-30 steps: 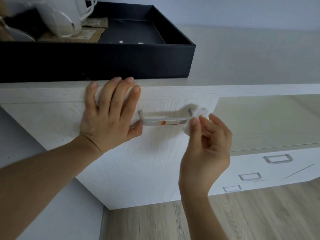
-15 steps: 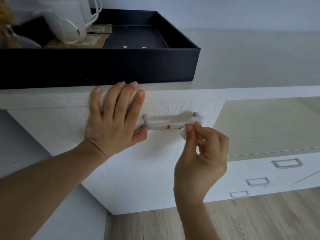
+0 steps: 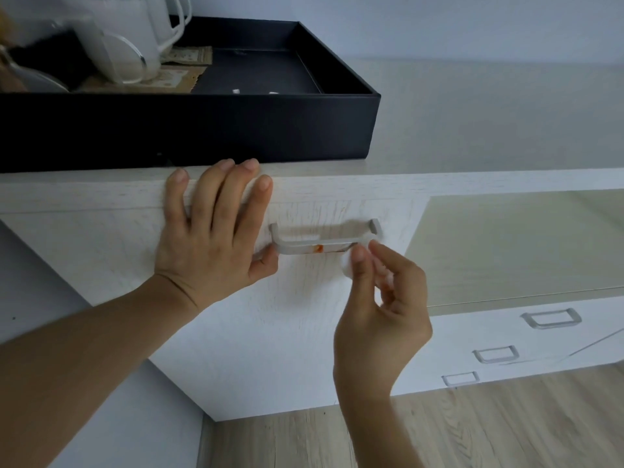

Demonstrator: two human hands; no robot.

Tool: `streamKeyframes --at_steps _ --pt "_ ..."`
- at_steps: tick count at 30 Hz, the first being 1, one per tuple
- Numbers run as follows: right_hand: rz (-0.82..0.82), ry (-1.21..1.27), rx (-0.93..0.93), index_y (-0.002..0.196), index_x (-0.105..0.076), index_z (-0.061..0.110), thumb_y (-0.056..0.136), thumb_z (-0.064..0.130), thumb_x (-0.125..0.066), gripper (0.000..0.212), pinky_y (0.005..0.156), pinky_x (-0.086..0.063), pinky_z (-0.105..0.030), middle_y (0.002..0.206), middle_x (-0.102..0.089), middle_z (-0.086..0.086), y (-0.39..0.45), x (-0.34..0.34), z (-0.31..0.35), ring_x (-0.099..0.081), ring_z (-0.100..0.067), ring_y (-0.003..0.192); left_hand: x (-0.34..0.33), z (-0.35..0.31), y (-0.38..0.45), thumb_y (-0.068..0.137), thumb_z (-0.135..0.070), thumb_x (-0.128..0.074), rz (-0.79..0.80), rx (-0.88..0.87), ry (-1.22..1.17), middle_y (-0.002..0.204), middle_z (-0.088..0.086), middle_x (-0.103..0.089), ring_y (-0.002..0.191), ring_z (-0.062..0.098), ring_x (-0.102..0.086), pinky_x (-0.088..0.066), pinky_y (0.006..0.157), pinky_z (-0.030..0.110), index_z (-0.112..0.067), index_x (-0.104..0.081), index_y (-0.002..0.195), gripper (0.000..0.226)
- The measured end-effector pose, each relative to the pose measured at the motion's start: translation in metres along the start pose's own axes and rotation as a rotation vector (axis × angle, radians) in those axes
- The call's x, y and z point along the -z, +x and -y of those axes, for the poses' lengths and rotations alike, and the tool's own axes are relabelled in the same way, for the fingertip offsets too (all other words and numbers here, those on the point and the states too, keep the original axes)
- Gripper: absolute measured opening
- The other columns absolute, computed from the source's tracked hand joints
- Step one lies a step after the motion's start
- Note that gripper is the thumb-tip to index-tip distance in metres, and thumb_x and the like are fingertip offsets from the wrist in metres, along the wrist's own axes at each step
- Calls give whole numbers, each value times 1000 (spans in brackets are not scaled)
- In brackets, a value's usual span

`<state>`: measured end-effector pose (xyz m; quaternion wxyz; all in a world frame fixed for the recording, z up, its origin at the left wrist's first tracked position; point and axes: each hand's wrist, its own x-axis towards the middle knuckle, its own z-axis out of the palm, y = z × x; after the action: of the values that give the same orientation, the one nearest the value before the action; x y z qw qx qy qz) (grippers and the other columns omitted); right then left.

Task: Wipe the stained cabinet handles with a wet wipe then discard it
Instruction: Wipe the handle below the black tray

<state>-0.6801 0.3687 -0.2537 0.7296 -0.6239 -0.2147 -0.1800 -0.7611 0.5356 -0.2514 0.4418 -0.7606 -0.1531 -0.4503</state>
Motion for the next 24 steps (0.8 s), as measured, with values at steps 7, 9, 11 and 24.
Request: streamKeyframes --at_steps 7,9,11,24 --pt "-49 99 -186 85 -62 31 86 18 -66 14 70 -49 -11 74 -65 23 -1 -4 2 -63 2 74 1 0 1 91 -48 -45 9 3 -4 141 21 -19 129 35 -23 -18 107 52 -1 -22 136 69" --pt "-67 129 -247 82 -62 30 88 15 -64 15 71 -49 -12 73 -66 18 2 -3 -1 -63 0 74 0 0 1 91 -48 -45 8 10 -2 141 20 -18 129 35 -22 -18 107 52 -1 -22 137 69" --pt "-46 112 -232 83 -62 27 88 14 -63 14 73 -50 -14 77 -67 12 2 0 0 -64 -2 76 0 -1 0 91 -48 -45 7 9 -5 141 20 -18 129 35 -22 -17 108 52 -1 -21 137 70" --pt "-33 76 -23 101 -68 20 84 14 -67 18 76 -46 -11 87 -56 8 5 1 -9 -57 1 82 1 -1 -1 90 -47 -45 19 14 20 142 20 -17 130 35 -21 -6 114 50 -1 -20 138 72"
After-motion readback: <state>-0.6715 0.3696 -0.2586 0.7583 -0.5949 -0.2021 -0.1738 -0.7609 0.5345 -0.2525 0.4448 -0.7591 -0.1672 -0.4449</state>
